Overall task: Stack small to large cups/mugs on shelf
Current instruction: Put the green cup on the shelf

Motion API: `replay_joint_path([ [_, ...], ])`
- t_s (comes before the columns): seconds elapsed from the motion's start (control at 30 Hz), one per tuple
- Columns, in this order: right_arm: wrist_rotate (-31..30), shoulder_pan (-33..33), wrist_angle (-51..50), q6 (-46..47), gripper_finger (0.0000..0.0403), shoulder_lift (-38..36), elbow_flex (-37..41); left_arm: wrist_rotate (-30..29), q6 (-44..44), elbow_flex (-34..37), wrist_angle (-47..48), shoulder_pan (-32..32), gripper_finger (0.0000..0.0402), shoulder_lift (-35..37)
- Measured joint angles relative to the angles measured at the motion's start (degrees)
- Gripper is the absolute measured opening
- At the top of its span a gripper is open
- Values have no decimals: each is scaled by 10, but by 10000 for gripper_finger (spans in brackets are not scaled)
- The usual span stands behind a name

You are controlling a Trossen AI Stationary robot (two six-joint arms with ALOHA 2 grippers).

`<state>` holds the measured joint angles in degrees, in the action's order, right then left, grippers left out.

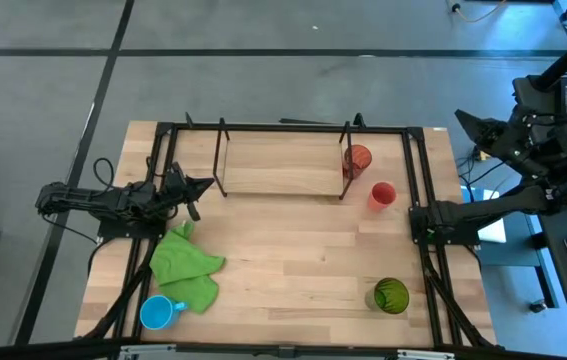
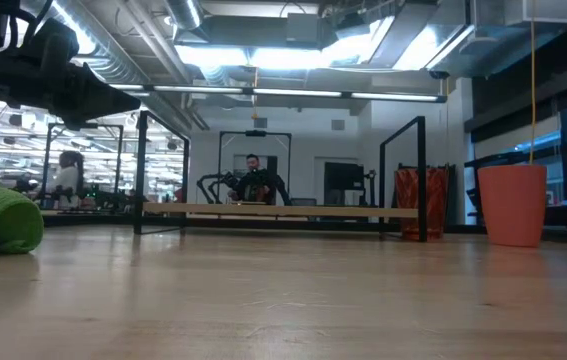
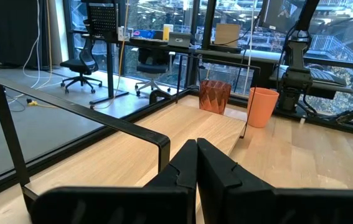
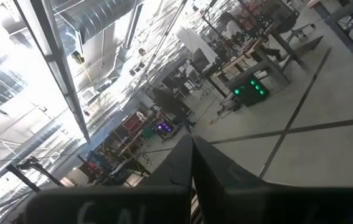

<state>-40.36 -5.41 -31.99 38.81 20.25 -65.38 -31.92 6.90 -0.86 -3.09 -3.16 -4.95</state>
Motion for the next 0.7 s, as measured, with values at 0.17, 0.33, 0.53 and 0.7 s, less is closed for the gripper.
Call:
replay_joint_path([
  [0.17, 80, 0, -4, -18, 12, 5, 0, 0, 0, 0, 0, 0, 0, 0],
  [0.33, 117, 0, -80, -10, 12, 27, 0, 0, 0, 0, 0, 0, 0, 0],
  [0.53, 123, 0, -163, 14, 12, 91, 1, 0, 0, 0, 0, 0, 0, 0],
  [0.7, 210, 0, -100, -64, 12, 173, 0, 0, 0, 0, 0, 0, 0, 0],
])
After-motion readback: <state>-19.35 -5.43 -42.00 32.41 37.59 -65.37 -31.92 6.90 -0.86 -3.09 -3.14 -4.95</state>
